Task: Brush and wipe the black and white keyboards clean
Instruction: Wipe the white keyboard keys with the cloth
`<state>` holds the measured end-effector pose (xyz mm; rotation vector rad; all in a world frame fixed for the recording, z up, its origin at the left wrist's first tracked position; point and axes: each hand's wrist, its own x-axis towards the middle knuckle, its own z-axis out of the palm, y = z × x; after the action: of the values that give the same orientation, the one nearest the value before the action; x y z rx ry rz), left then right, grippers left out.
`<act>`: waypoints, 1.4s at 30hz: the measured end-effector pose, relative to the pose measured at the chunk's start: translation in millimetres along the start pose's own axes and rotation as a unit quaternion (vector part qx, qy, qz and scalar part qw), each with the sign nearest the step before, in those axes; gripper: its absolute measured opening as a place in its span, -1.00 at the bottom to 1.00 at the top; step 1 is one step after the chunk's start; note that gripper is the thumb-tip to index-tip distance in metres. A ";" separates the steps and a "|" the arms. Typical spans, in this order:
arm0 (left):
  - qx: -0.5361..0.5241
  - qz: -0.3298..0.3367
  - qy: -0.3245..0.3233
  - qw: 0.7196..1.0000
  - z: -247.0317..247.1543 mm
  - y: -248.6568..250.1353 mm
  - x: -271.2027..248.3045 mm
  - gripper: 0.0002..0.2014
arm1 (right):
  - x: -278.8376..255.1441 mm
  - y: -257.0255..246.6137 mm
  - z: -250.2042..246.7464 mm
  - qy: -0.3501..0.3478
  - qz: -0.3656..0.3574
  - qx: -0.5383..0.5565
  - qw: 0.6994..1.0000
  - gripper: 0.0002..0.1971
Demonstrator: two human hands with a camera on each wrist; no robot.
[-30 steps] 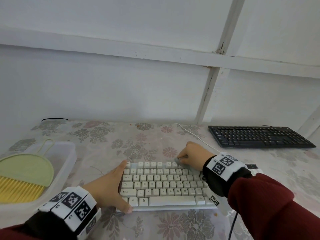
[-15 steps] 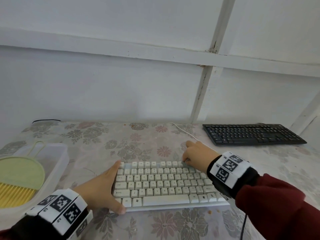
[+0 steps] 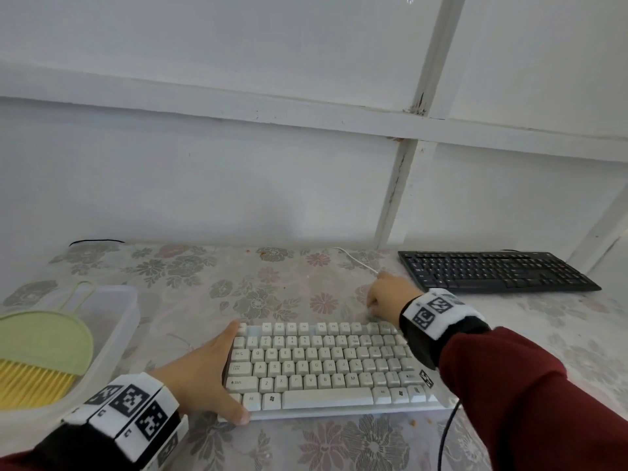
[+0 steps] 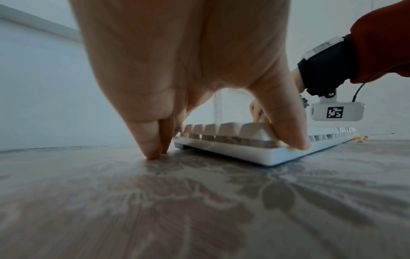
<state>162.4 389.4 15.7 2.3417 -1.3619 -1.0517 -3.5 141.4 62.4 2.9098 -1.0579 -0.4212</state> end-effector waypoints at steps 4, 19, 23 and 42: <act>-0.004 0.003 -0.007 1.000 -0.5 -2.4 1.0 0.44 | -19.5 19.9 -2.9 0.005 -0.008 0.112 0.994 -0.83; 0.001 0.006 -0.002 1.000 -1.2 -1.6 2.0 0.37 | -17.6 54.0 7.6 0.009 0.046 0.106 0.993 -0.77; -0.011 0.000 -0.001 1.000 -1.3 -2.2 2.0 0.38 | -25.2 72.6 -15.6 0.069 0.062 0.183 0.979 -0.76; -0.028 0.000 -0.006 1.000 -1.8 2.5 -0.5 0.45 | -38.5 107.6 31.5 0.006 0.069 0.030 0.997 -0.66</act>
<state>161.8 388.1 18.4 2.2987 -1.3189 -1.0905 -107.4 85.2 53.0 2.8620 -1.2809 -0.3730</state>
